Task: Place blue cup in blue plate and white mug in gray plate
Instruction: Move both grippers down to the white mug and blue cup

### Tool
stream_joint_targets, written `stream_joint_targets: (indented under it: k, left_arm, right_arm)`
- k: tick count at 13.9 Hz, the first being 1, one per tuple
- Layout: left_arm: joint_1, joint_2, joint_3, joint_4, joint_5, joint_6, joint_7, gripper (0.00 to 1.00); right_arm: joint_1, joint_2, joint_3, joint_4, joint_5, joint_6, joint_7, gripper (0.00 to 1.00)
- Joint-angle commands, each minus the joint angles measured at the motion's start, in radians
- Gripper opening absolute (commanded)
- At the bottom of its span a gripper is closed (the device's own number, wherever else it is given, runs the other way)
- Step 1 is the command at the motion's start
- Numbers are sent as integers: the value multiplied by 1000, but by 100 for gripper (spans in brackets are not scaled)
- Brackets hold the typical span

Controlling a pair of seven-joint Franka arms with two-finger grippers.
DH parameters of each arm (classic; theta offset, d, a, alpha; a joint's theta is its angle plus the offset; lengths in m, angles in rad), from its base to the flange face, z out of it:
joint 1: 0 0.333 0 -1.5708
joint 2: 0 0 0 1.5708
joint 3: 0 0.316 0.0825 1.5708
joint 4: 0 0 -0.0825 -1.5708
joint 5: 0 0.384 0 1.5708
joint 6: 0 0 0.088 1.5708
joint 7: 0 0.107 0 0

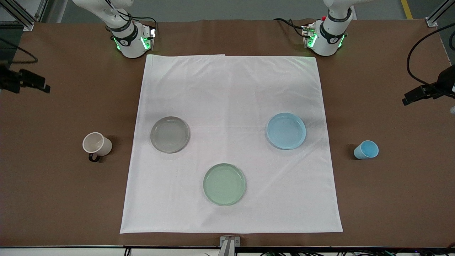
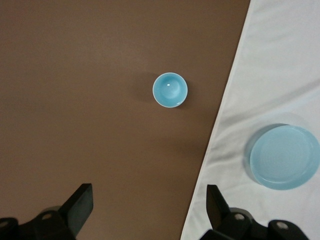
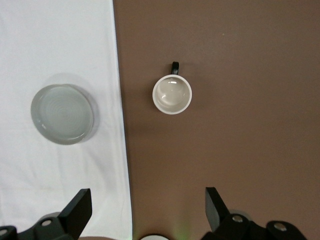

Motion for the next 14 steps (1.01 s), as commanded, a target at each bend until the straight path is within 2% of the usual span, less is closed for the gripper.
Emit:
stream_joint_targets:
  k: [1, 3, 5, 9, 11, 14]
  left_arm:
    - [15, -31, -7, -182, 11, 188, 5, 100]
    - [27, -21, -6, -312, 11, 390, 5, 100]
    - [52, 23, -6, -380, 11, 541, 5, 100]
    - [81, 132, -6, -381, 13, 636, 7, 91]
    - [85, 173, -6, -376, 13, 675, 24, 88]
    - [101, 213, -6, -370, 13, 704, 27, 82]
  right_arm:
    - [-20, 99, -4, -29, -19, 140, 7, 100]
    - [-24, 149, -5, -104, -5, 286, 65, 100]
    - [-26, 195, -4, -182, 0, 435, 97, 100]
    - [-24, 238, -4, -343, 55, 697, 101, 99]
    - [-23, 272, -4, -379, 55, 797, 101, 95]
    - [-23, 324, -4, -381, 63, 860, 101, 86]
